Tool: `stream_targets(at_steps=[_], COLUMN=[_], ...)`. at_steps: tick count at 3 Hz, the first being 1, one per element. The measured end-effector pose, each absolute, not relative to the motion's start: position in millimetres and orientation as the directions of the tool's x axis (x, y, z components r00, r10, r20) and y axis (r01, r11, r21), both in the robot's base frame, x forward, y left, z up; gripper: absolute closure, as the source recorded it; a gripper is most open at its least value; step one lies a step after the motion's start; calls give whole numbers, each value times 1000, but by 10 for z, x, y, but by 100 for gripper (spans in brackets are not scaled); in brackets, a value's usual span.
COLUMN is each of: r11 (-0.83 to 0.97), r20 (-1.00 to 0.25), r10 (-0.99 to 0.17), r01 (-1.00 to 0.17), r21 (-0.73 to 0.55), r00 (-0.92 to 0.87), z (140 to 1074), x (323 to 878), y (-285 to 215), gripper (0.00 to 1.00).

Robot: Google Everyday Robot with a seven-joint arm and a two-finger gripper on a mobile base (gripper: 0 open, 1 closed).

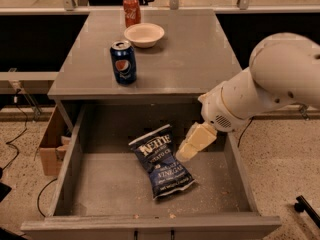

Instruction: Pick blue chip bag from top drawer and place on counter

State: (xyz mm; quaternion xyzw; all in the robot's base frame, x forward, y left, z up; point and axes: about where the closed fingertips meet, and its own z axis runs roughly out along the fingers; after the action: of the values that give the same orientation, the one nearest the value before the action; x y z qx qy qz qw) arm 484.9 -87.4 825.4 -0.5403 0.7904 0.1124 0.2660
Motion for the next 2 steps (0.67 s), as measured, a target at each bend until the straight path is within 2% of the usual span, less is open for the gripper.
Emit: stream_targets(at_steps=[2], r11=[386], r20=[-526], r10=[-792], r01=[-922], r21=[-41], r00=[-309], z=[7447], x=[5053], y=[-216], gripper=[0])
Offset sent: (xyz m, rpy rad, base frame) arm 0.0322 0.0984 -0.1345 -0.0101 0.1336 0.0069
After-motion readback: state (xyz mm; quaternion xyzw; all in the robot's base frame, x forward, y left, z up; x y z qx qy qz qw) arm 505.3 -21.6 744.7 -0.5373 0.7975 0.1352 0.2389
